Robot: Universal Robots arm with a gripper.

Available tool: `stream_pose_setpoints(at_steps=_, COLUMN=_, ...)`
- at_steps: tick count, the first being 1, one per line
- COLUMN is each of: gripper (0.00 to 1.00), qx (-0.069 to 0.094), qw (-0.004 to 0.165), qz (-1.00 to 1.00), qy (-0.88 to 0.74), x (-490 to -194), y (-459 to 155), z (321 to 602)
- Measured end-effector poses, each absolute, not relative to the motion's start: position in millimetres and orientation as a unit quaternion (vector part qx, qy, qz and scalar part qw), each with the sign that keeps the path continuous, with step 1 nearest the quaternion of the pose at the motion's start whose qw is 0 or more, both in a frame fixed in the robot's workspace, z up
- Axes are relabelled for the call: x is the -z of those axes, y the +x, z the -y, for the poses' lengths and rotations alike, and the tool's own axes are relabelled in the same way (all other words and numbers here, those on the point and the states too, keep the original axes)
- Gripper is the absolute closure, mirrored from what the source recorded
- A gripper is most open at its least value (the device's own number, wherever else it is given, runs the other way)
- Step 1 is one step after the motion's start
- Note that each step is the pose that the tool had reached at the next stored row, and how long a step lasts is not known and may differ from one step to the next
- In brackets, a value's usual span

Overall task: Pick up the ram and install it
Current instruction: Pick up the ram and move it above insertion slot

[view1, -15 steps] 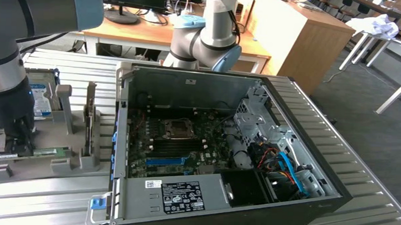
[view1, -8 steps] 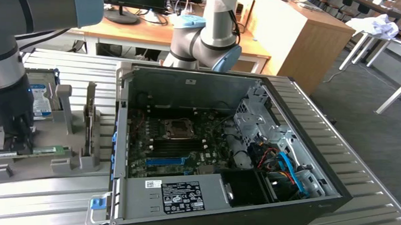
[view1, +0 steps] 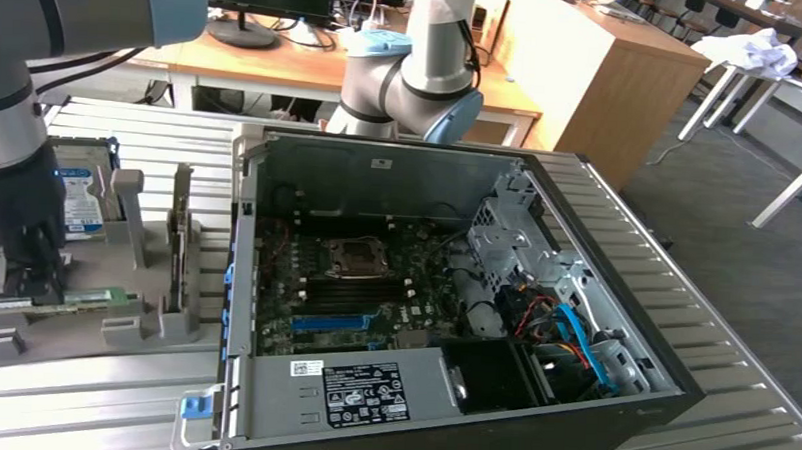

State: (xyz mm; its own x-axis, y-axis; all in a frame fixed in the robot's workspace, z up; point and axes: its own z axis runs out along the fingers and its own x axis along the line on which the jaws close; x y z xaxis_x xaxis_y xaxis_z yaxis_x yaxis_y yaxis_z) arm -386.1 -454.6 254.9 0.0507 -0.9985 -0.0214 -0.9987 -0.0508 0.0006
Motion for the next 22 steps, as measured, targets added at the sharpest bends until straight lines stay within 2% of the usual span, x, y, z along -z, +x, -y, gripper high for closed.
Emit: stream_pose_setpoints(at_steps=22, gripper=0.87, qx=-0.008, qw=0.007, qz=-0.689, qy=-0.725, x=-273.5, y=-386.0, z=454.6)
